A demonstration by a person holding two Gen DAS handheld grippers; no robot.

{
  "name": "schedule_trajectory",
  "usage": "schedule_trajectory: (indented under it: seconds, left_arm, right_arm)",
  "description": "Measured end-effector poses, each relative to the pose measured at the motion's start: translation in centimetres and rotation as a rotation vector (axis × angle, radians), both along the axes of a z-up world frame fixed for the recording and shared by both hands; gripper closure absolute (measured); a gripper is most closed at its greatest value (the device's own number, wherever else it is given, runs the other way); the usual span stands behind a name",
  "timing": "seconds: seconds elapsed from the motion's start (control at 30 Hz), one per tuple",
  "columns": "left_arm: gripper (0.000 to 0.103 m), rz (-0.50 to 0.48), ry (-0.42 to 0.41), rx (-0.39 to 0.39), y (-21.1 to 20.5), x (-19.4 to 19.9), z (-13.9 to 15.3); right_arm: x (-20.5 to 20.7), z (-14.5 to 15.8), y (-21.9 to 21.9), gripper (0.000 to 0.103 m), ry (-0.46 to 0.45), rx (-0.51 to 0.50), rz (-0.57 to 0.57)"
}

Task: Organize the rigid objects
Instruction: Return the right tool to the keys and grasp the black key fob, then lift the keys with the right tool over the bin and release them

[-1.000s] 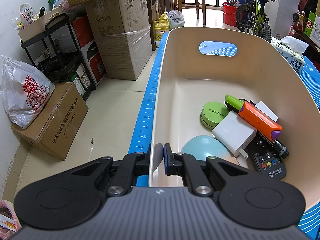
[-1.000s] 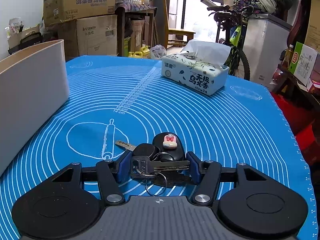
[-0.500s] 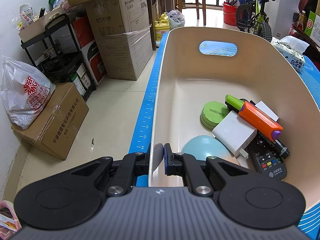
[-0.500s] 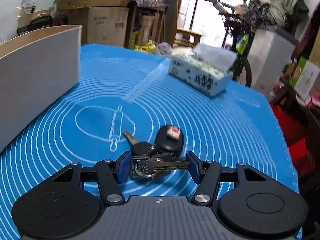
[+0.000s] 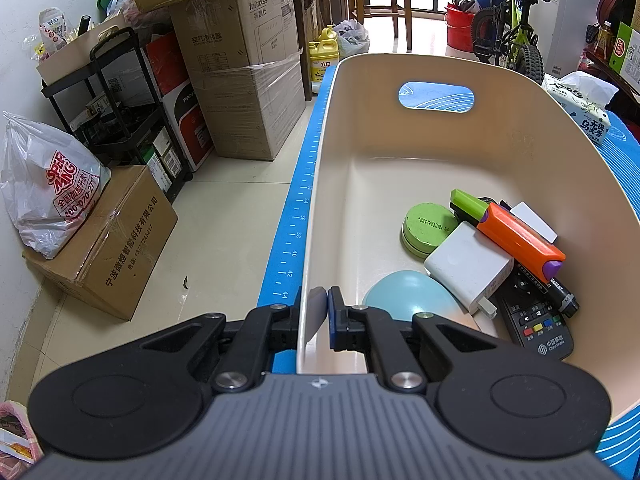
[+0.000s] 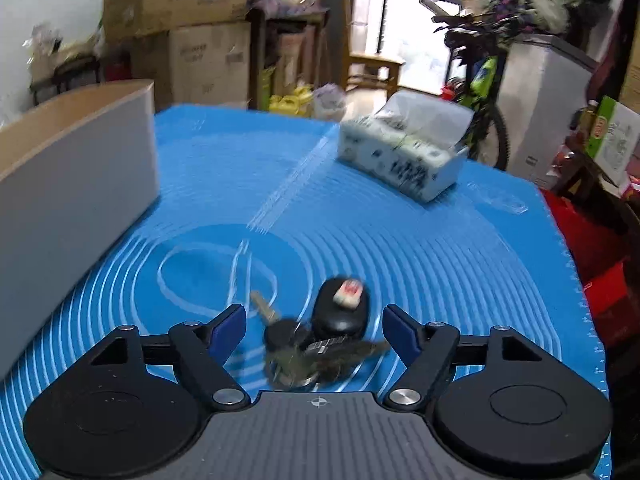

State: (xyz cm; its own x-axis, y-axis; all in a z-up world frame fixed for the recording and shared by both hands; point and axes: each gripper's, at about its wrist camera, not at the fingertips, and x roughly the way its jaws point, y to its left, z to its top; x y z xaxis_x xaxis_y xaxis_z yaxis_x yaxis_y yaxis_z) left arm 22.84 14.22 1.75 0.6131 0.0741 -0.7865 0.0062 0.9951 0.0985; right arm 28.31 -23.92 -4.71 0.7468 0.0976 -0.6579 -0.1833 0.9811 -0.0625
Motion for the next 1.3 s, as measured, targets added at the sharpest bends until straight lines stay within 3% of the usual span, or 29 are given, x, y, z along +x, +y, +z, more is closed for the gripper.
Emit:
schedule_trajectory:
  seconds: [0.1,0.17,0.27,0.33,0.4,0.47,0.67,1.3]
  left_arm:
    - [0.093,0.0,0.0,0.0,0.0,0.0,0.0]
    - [0.093,0.0,0.0,-0.001,0.0,0.0,0.0]
    - [0.093,0.0,0.0,0.0,0.0,0.0,0.0]
    - [0.093,0.0,0.0,0.001,0.0,0.0,0.0]
    - [0.093,0.0,0.0,0.0,0.1,0.0,0.0]
    - [0.093,0.0,0.0,0.0,0.0,0.0,0.0]
    - [0.093,0.0,0.002,-0.001,-0.1,0.0,-0.1]
    - [0.093,0.0,0.001,-0.002,-0.3,0.0,-0.1]
  right_arm:
    - [1.3,0.0,-0.4,0.024,-0.011,0.005,-0.069]
    - [2.5,-0.5,-0.6,0.032,0.021,0.004,-0.132]
    - [3.8,-1.5,-0.6,0.039,0.082,0.019,-0.155]
    - [3.9,-1.8,-0.5,0.04,0.074,0.014,-0.158]
    - [3.8,-1.8,-0.5,0.046,0.076,0.014,-0.148]
    - [3.6,-1.7,-0.4,0.061,0.081,0.02,-0.12]
    - [3.1,-1.6,0.8,0.061,0.056,-0.039,-0.103]
    - [-2.5,3.2,2.8,0.061,-0.324,-0.072,-0.084]
